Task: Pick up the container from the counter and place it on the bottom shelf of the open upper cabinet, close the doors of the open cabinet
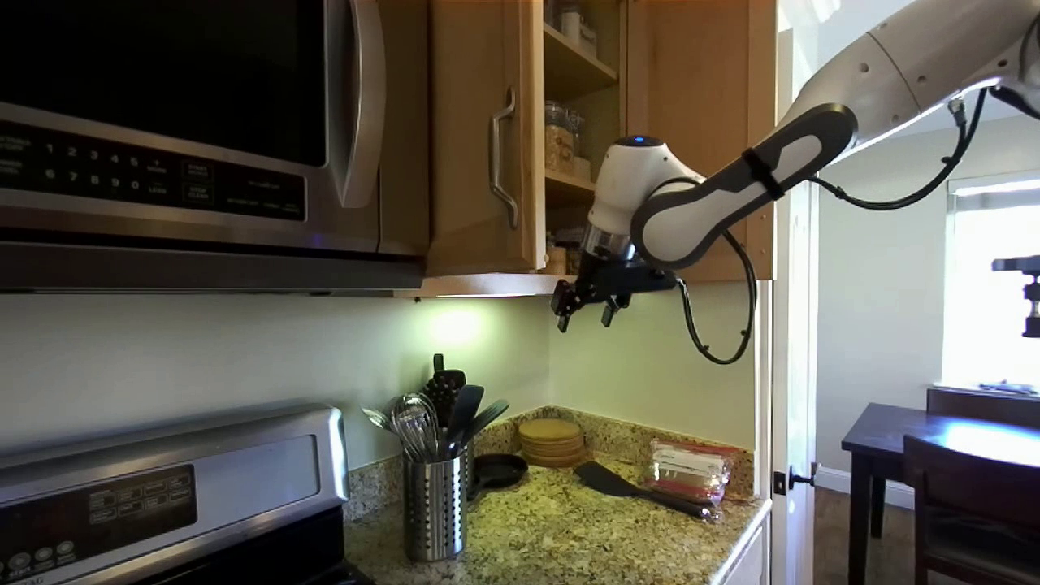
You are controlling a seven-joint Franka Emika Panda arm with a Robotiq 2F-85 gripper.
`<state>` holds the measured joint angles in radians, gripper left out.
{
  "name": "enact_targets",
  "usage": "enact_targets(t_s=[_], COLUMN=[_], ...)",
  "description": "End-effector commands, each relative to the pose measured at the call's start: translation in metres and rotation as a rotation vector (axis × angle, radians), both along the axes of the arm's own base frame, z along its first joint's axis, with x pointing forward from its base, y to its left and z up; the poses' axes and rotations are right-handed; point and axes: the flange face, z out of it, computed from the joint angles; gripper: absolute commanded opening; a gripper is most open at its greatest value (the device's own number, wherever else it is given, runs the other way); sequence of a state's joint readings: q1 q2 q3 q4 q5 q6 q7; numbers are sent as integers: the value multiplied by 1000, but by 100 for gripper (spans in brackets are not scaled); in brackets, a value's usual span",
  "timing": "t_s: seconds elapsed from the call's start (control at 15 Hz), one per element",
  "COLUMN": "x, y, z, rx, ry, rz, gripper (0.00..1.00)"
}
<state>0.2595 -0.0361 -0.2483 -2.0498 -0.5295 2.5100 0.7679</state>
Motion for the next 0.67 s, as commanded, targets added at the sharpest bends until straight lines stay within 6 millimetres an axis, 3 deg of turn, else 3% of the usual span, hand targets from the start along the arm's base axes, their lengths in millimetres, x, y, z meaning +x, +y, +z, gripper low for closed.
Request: enact_targets(t_s=[0.0, 0.27, 0.33, 0.47, 0.6], x=[-36, -51, -34, -41, -42], y=[-7, -14, -9, -12, -12], z=[-29, -77, -65, -79, -81], rx=[42, 19, 34, 29, 29], ry=[78, 168, 154, 183, 186], rz=[14, 0, 5, 1, 1], gripper=[100, 100, 100, 100, 100])
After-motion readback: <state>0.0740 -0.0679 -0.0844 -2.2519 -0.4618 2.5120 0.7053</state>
